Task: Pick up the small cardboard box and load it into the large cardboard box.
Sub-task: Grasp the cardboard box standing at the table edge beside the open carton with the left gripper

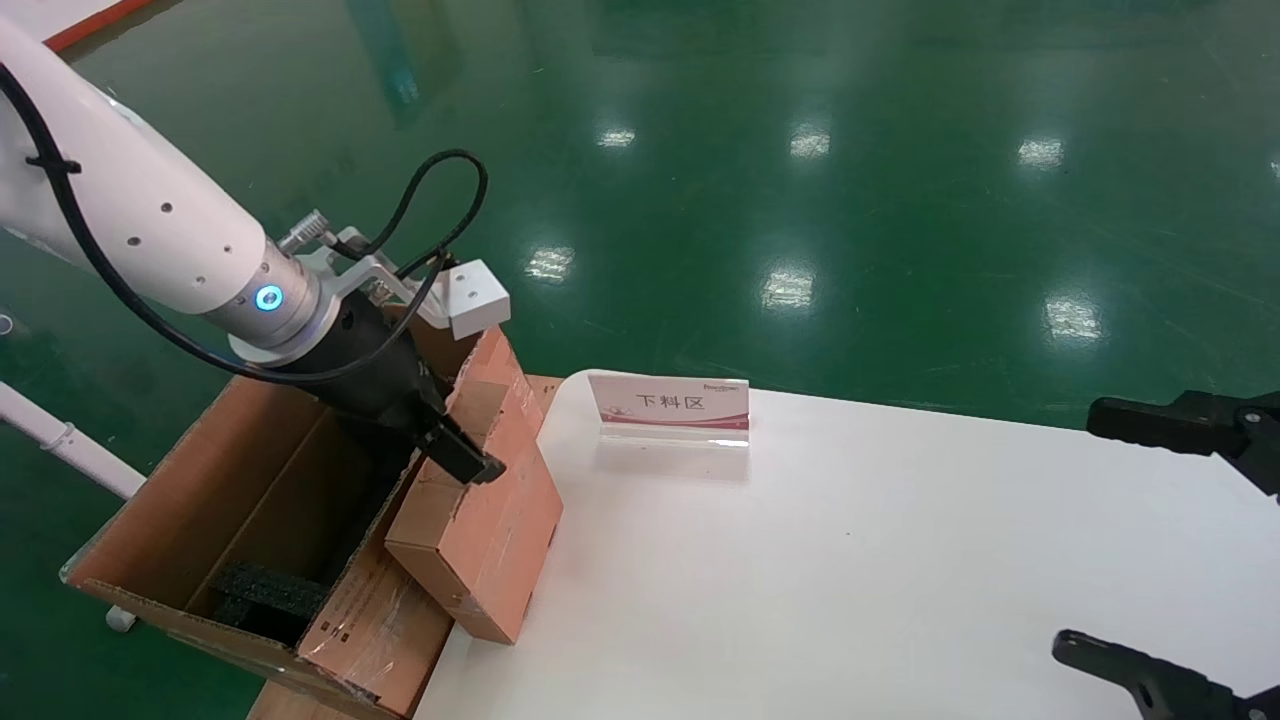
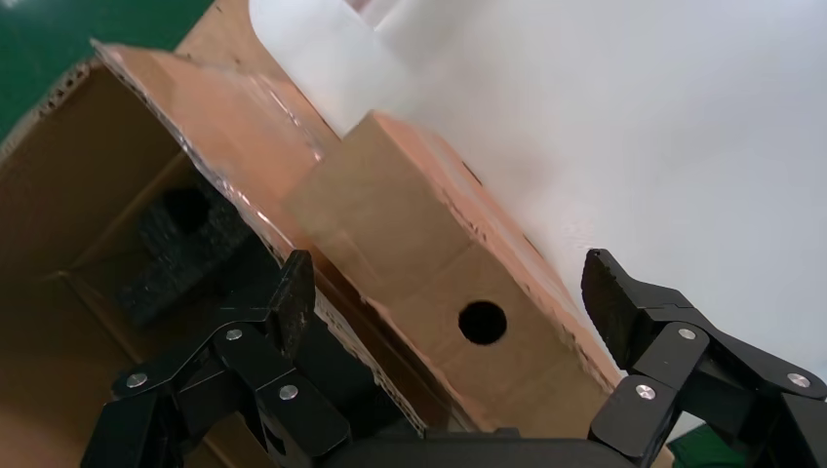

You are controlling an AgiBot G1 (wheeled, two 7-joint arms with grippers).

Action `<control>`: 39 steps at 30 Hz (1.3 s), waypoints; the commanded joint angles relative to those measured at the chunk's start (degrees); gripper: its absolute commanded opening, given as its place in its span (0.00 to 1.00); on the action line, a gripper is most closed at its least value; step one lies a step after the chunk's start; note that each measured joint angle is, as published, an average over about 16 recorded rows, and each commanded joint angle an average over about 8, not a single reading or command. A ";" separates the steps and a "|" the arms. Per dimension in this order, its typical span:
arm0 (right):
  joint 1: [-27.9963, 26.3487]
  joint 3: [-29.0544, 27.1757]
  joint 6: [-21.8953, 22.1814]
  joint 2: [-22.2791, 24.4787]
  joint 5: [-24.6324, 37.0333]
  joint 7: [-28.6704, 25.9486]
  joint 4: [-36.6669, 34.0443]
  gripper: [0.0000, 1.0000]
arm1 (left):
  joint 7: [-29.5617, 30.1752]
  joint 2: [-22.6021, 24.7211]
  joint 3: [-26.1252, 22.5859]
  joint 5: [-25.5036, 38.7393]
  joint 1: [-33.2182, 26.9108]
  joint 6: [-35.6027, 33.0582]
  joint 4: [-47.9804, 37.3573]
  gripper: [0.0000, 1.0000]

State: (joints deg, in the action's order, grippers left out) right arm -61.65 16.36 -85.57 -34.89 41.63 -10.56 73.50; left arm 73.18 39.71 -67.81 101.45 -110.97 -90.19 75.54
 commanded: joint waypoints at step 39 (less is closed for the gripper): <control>-0.01 0.12 0.07 0.06 -0.10 0.08 -0.01 1.00 | 2.60 0.55 -9.39 -4.57 -1.13 2.72 -4.75 1.00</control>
State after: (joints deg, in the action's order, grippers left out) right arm -61.67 16.48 -85.50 -34.83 41.53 -10.49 73.49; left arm 75.70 40.29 -77.16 96.88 -112.10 -87.68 70.96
